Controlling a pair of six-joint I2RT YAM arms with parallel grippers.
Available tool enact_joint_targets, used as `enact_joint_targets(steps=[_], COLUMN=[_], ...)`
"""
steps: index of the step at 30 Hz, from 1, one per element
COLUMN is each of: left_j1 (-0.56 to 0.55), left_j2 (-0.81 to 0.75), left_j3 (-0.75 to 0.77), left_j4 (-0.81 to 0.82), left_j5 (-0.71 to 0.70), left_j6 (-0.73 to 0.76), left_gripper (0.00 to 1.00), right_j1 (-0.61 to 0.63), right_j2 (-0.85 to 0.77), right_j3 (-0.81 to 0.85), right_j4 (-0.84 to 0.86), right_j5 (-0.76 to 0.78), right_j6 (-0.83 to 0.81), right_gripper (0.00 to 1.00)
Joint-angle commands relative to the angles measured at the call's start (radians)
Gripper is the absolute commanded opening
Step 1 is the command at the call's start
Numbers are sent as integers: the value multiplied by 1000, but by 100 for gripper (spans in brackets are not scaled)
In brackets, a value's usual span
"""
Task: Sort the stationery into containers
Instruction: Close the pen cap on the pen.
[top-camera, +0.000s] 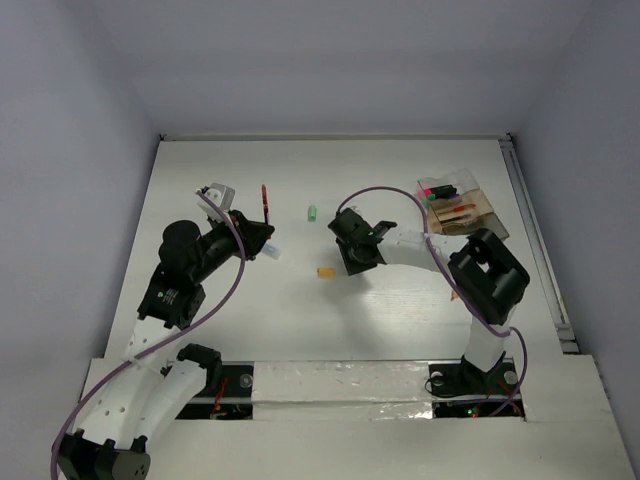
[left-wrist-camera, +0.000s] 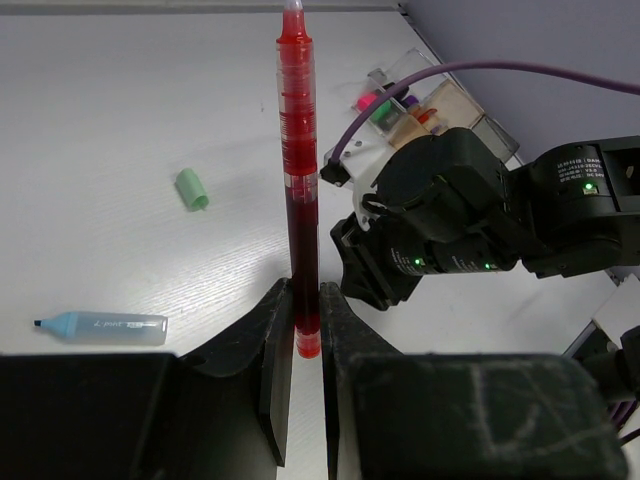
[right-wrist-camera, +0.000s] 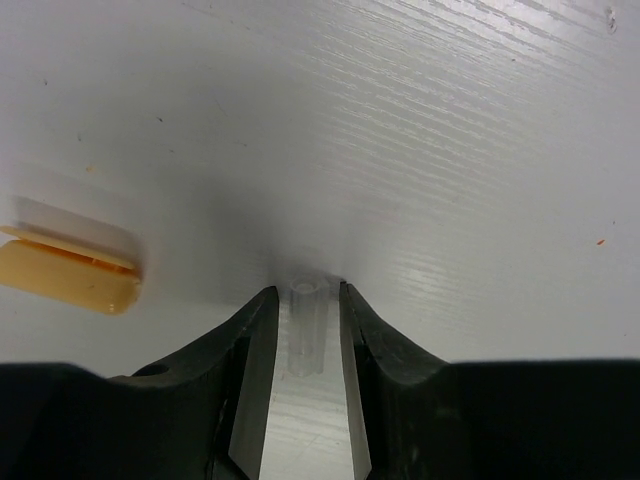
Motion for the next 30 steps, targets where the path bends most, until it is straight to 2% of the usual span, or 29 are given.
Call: enact_joint_targets(steps=[1, 3, 6, 7, 10, 15, 19, 22, 24, 25, 30], left_j1=[-3, -3, -3, -3, -3, -3, -3, -3, -3, -3, -3], left_j2=[-17, -17, -16, -16, -11, -7, 7, 16, 23, 24, 27], left_j3=[21, 21, 21, 21, 21, 20, 17, 15, 13, 13, 10], left_j4=[30, 30, 30, 30, 30, 30, 34, 42, 45, 46, 56], left_j5=[1, 2, 1, 1, -1, 4, 28, 53, 67, 70, 99], left_j6=[8, 8, 9, 9, 9, 8, 5, 3, 3, 3, 3], left_gripper=[0, 0, 0, 0, 0, 0, 0, 0, 0, 0, 0], right_j1=[15, 15, 15, 15, 15, 15, 15, 15, 15, 15, 15], right_j2=[60, 70, 86, 83, 51, -87, -297, -396, -463, -474, -463], right_j3=[0, 1, 3, -2, -17, -38, -46, -60, -81, -84, -57], right_j4=[-59, -61, -64, -59, -39, 34, 172, 374, 571, 678, 964], right_j5=[28, 31, 33, 36, 59, 99, 52, -56, -108, -126, -289], right_j6=[4, 3, 0, 0, 1, -8, -37, -48, -25, -16, 96], right_gripper=[36, 32, 18, 10, 0, 0, 0, 0, 0, 0, 0])
